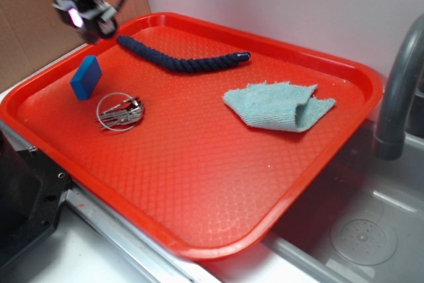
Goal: Grab the rock.
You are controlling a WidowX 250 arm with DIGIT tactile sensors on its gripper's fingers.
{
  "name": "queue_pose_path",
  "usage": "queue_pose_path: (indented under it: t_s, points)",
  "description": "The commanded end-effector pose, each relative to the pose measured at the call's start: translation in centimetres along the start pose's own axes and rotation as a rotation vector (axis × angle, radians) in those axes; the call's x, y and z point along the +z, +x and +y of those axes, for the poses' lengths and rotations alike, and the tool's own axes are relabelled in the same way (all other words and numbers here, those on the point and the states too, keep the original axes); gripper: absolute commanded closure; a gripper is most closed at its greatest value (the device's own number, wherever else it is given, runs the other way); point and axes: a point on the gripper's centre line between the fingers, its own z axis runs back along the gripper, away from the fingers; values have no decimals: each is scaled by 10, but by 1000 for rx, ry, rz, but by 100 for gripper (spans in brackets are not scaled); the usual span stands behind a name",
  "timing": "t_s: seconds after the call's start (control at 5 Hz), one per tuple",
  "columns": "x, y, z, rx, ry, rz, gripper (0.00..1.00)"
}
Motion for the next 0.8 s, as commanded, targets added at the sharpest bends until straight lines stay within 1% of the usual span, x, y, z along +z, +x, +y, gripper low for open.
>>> queue_pose_path:
  t_s: [0.0,0.2,0.4,0.6]
  points:
    - [76,-22,-49,-29,-94,101,100]
    - [94,-42,-68,-75,-113,91,100]
    - [107,-61,-88,-110,-110,87,100]
    - [106,-76,-103,-133,-74,61,100]
